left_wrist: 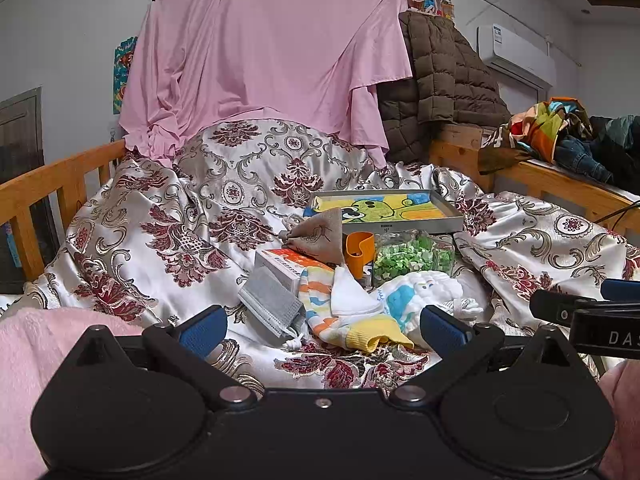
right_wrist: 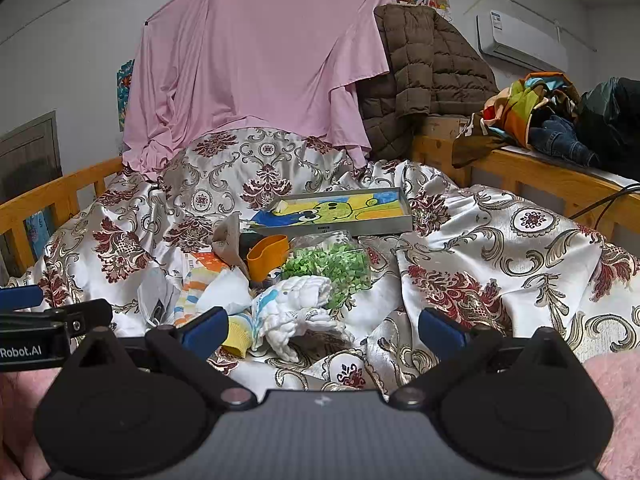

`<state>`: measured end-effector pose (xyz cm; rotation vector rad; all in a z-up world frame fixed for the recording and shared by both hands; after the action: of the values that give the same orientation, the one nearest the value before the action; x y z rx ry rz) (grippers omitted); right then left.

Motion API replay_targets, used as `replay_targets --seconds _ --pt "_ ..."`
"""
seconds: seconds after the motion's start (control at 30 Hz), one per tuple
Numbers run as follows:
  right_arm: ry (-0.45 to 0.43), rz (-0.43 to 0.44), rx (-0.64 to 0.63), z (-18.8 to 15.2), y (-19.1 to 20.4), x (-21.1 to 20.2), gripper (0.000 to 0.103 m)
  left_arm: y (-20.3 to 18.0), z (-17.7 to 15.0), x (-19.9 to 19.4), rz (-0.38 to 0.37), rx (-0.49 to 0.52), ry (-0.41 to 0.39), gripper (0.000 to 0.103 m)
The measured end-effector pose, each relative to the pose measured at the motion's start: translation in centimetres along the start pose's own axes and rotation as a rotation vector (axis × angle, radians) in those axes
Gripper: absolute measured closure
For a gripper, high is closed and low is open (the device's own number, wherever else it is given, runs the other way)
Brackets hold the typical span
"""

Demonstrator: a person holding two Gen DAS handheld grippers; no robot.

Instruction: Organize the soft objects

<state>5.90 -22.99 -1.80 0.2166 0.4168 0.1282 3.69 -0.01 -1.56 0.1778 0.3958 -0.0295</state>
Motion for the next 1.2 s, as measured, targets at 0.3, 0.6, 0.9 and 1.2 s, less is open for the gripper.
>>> replay_targets --seconds 0.3,0.6,0.9,1.2 --pt "0.0 0.0 0.0 0.0 0.0 0.0 0.0 0.0 0.0 0.0 0.0 0.0 0.0 0.001" --pt "0.01 0.002 0.006 0.0 0.2 0.2 0.0 0.0 0.0 0.0 -0.001 -0.001 0.002 0.001" --pt "0.114 0.027 -0.005 0.6 0.0 2.1 0.0 1.1 0.9 1.3 -0.036 -0.056 0.048 0.001" --pt "0.145 0.053 -0.103 4.4 0.4 6.5 0.0 2.2 3.8 6.5 -0.168 -0.032 0.144 0.001"
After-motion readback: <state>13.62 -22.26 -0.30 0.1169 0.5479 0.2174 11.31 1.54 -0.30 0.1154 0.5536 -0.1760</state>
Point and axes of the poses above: each gripper's, at about its wrist camera, not at the fingertips, and x roughly the way its jaws point, y to its left, z to its top, the point moved 4 cm from there along x, roughly the way its jaws point, and after that the axes turned 12 degrees about x, right-handed, at the moved point
